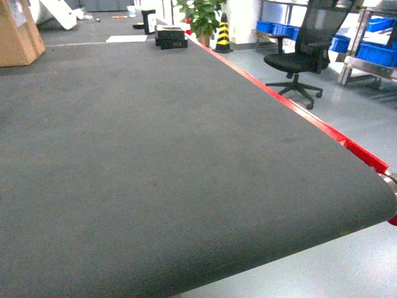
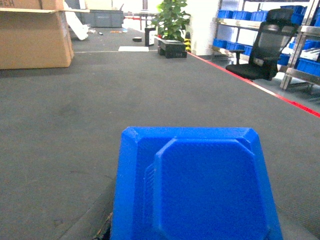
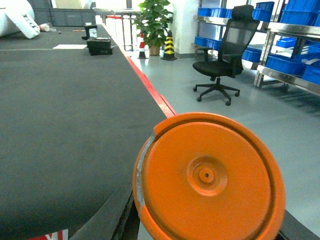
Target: Sort blue parts and orange caps into right shelf containers
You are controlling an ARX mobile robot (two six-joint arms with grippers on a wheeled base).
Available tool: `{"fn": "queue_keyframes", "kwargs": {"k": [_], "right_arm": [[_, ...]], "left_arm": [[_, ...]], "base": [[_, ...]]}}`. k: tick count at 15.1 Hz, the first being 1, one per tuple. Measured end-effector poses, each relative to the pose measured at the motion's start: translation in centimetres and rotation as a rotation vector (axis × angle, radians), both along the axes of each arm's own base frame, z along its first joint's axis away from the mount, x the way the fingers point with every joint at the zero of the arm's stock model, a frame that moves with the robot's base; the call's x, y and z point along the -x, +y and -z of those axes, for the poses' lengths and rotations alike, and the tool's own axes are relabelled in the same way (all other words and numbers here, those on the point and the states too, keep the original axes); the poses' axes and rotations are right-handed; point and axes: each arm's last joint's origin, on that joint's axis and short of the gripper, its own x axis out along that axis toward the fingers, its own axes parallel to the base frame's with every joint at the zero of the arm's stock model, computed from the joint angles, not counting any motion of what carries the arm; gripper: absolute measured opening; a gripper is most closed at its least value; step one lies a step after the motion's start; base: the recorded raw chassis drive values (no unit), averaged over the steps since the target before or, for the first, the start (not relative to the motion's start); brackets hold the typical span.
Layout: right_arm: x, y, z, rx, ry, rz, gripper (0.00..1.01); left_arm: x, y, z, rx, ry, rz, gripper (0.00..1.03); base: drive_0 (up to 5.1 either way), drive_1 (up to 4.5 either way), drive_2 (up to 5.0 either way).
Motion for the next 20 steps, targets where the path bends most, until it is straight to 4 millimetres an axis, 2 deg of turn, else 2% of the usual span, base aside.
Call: {"fn": "queue_keyframes", "kwargs": {"k": [20], "right_arm": [[0.00, 0.00, 0.00, 0.000, 0.000, 0.000, 0.44]], "left_arm": [[0.00, 0.00, 0.00, 0.000, 0.000, 0.000, 0.43]], "base": [[-1.6, -1.63, -1.6]]}}
